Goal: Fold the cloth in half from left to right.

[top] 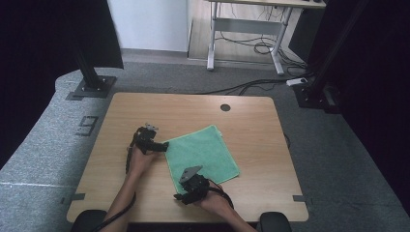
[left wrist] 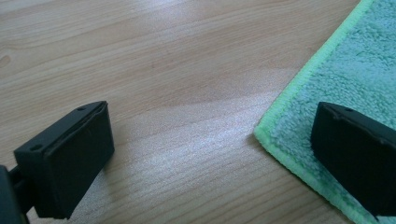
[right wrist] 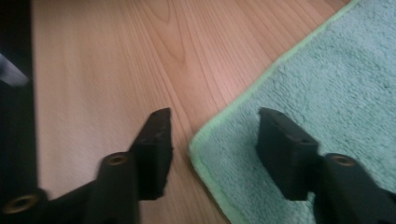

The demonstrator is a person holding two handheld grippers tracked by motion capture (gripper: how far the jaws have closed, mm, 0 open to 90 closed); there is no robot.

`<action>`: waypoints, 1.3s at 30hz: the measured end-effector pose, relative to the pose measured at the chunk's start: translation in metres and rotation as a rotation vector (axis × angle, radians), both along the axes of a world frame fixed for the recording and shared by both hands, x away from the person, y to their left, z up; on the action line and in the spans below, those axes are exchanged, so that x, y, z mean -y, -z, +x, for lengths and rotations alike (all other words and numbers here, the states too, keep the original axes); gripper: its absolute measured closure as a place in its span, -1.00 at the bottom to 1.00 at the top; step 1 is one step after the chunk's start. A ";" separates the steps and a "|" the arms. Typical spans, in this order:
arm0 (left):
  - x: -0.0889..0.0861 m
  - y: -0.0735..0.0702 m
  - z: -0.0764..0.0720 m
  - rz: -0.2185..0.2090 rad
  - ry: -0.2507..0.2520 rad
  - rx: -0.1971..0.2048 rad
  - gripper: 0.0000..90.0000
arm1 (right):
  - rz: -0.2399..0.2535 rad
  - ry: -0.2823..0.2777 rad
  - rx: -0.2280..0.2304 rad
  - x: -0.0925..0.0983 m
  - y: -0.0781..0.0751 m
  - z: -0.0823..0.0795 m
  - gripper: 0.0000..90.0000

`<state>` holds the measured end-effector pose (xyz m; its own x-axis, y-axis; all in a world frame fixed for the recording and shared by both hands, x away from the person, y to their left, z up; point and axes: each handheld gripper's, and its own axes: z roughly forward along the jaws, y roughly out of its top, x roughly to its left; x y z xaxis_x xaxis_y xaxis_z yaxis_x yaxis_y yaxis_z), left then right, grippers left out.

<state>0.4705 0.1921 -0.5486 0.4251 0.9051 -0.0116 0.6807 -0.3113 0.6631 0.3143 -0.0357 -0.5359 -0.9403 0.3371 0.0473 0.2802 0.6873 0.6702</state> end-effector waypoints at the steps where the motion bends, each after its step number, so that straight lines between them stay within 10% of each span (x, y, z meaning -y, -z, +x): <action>1: 0.000 0.000 0.000 0.000 -0.001 0.000 -1.00 | -0.024 0.002 0.020 0.000 0.001 -0.001 0.14; 6: 0.002 -0.001 -0.004 -0.007 0.002 0.019 -0.91 | -0.044 0.040 0.034 0.004 -0.001 -0.001 0.61; 19: 0.017 -0.003 -0.017 -0.101 0.105 0.050 0.86 | -0.031 0.054 0.005 0.008 -0.001 0.001 0.86; 39: -0.030 -0.021 -0.032 -0.135 0.065 0.020 0.92 | 0.031 -0.057 -0.017 -0.029 -0.011 -0.009 0.93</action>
